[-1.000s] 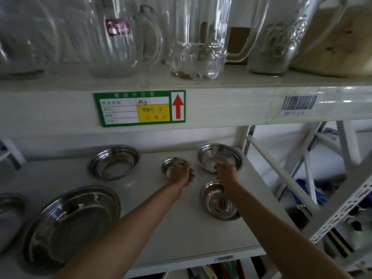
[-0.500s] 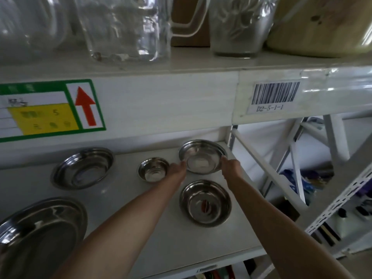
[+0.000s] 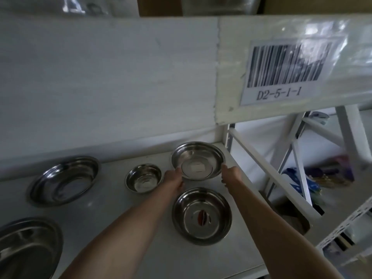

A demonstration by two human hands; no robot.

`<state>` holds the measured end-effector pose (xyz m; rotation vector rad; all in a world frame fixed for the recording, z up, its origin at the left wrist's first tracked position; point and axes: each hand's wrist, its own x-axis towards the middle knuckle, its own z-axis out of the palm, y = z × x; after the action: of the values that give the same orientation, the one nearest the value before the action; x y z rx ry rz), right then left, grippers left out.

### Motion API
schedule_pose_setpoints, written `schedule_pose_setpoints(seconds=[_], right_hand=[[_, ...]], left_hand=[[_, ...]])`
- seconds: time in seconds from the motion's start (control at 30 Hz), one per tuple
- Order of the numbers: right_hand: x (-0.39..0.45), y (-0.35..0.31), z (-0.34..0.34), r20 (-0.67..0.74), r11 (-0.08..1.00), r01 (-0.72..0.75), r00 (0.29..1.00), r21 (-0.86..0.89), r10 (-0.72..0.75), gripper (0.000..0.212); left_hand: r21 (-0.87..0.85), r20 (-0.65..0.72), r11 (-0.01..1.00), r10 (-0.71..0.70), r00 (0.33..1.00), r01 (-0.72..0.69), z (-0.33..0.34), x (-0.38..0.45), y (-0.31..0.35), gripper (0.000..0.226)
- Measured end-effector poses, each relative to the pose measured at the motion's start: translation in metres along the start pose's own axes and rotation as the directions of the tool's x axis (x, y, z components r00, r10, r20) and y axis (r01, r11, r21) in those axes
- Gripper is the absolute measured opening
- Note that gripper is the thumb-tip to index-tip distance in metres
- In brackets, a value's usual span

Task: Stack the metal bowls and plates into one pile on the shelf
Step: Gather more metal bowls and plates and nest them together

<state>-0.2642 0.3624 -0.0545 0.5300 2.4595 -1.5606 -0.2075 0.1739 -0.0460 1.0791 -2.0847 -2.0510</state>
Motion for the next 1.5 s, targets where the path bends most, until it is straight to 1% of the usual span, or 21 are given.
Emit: schedule_pose_setpoints(seconds=[0.13,0.27,0.37,0.47,0.57,0.63,0.73,0.87,1.0,1.1,1.23,1.33,1.5], right_hand=[[0.003,0.005,0.011,0.006,1.0,-0.025,1.0,-0.017,0.025,0.055],[0.002,0.003,0.015,0.045,1.0,-0.017,0.999,-0.019,0.018,0.054],[0.001,-0.001,0.015,0.059,0.999,0.001,0.998,-0.04,0.002,0.052],[-0.001,-0.003,0.017,0.07,0.999,0.008,0.998,-0.035,-0.006,0.043],[-0.003,-0.004,0.017,0.076,1.0,0.003,0.997,-0.008,-0.002,0.034],[-0.005,-0.006,0.017,0.074,1.0,0.007,0.997,0.014,-0.008,0.03],[-0.006,-0.005,0.018,0.061,0.999,0.01,0.998,0.037,-0.012,0.032],[-0.014,-0.006,0.017,0.05,0.998,0.025,0.998,0.061,-0.028,0.031],[-0.02,-0.013,0.014,0.029,0.994,0.05,0.998,0.098,-0.053,0.033],[-0.023,-0.019,0.012,0.016,0.989,0.085,0.996,0.12,-0.088,0.032],[-0.044,-0.033,0.006,0.012,0.979,0.136,0.99,0.153,-0.139,0.032],[-0.058,-0.044,0.003,0.011,0.97,0.167,0.985,0.179,-0.171,0.032],[-0.08,-0.06,0.006,0.008,0.959,0.222,0.974,0.177,-0.227,0.033]], left_hand=[[-0.059,0.018,0.998,-0.015,1.0,0.016,0.007,0.005,-0.006,0.032],[-0.071,0.023,0.997,-0.037,0.999,0.038,0.011,0.017,-0.013,0.029],[-0.09,0.023,0.995,-0.039,0.999,0.041,0.012,0.022,-0.015,0.033],[-0.071,0.02,0.997,-0.037,0.999,0.039,0.013,0.021,-0.015,0.032],[-0.04,0.011,0.999,-0.016,1.0,0.016,0.014,0.015,-0.009,0.019],[-0.009,-0.002,1.0,-0.003,1.0,0.003,0.014,0.015,-0.006,0.017],[0.019,-0.012,1.0,0.018,1.0,-0.018,0.014,0.016,-0.004,0.019],[0.015,-0.013,0.999,0.045,0.999,-0.045,0.011,0.018,-0.005,0.017],[0.067,-0.027,0.993,0.103,0.994,-0.101,0.007,0.019,-0.002,0.026],[0.017,-0.02,0.991,0.134,0.991,-0.134,0.004,0.006,0.009,0.018],[-0.025,-0.016,0.982,0.184,0.983,-0.185,-0.002,-0.005,0.021,0.022],[-0.064,-0.013,0.977,0.204,0.979,-0.204,-0.012,-0.016,0.03,0.014],[-0.099,-0.037,0.971,0.216,0.976,-0.219,-0.033,-0.026,0.041,0.025]])
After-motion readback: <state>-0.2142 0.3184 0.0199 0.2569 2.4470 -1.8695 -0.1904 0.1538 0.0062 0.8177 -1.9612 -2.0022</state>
